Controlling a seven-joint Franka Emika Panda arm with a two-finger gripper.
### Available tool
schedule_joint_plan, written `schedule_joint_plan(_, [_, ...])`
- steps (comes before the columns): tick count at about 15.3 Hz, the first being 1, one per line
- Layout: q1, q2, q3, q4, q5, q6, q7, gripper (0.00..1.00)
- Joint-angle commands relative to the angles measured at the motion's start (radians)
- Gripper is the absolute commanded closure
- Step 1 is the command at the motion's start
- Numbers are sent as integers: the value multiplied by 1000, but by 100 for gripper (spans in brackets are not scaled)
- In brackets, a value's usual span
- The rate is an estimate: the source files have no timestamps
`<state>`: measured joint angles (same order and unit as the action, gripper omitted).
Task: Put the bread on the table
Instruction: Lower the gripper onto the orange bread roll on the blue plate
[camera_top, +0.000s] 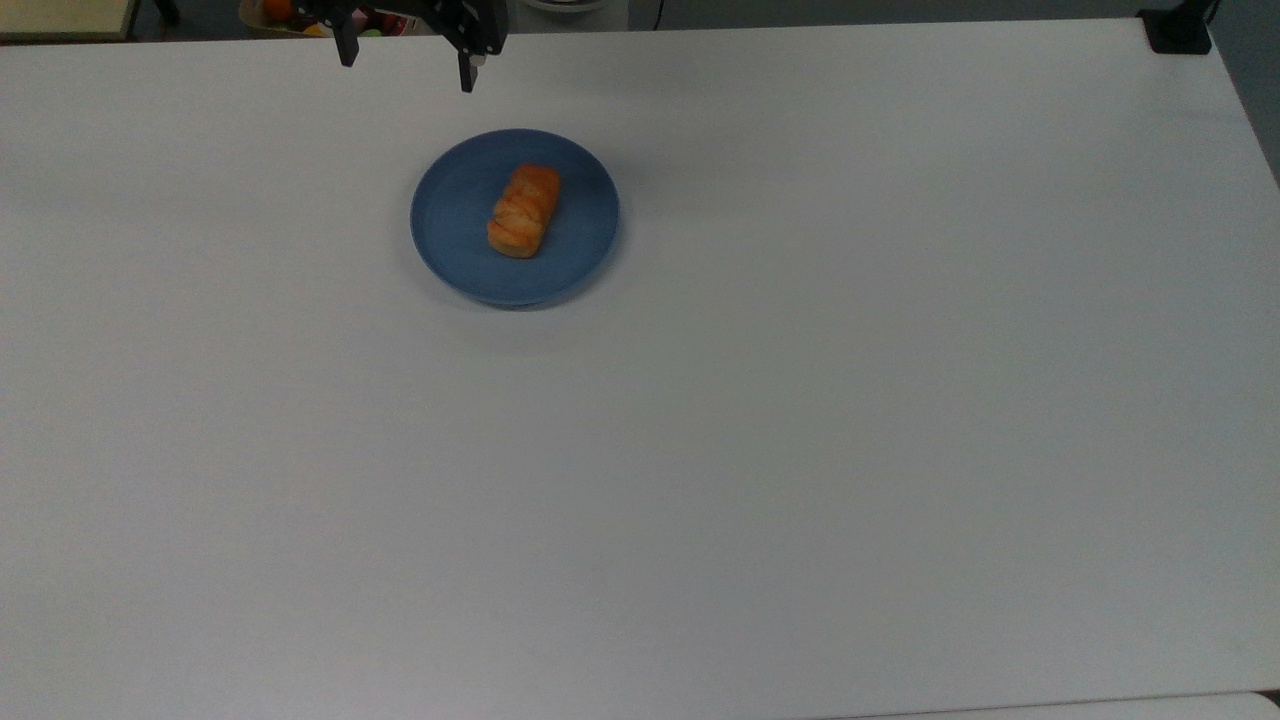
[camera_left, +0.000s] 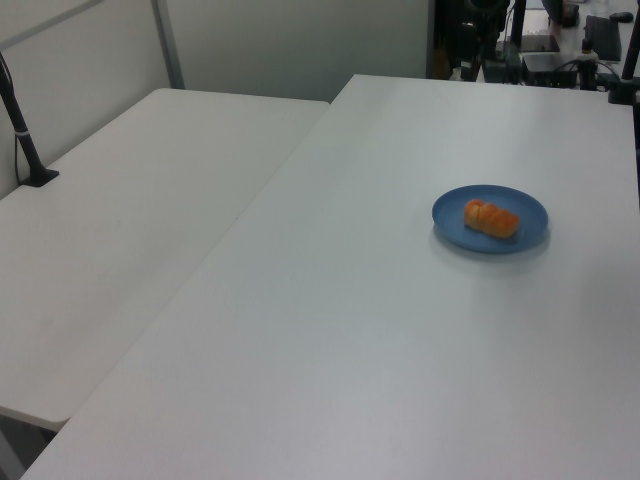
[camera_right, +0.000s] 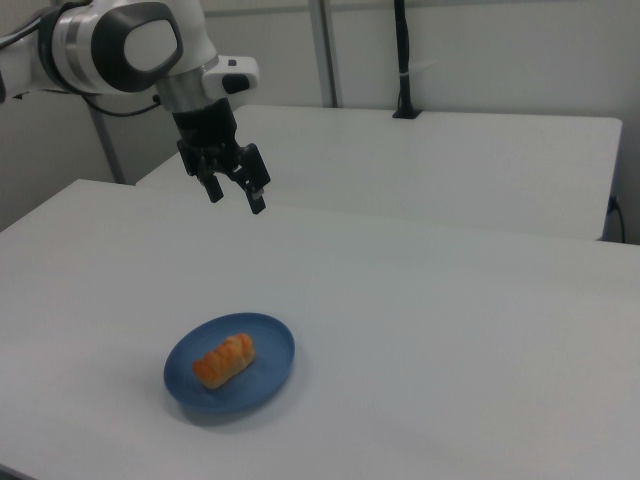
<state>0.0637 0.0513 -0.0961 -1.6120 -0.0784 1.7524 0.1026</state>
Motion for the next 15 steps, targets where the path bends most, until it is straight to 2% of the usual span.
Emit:
schedule_joint_plan(1, [1,-33,-22,-9,23,-27,-21,0])
schedule_joint_plan(5, [10,-61,-21,-83,34,-24,-24,0])
schedule_joint_plan(10, [28,-59,-16,-248,43,-10,-60,0])
schedule_joint_plan(15, [34,-47,-13,-460,43,224,5,0])
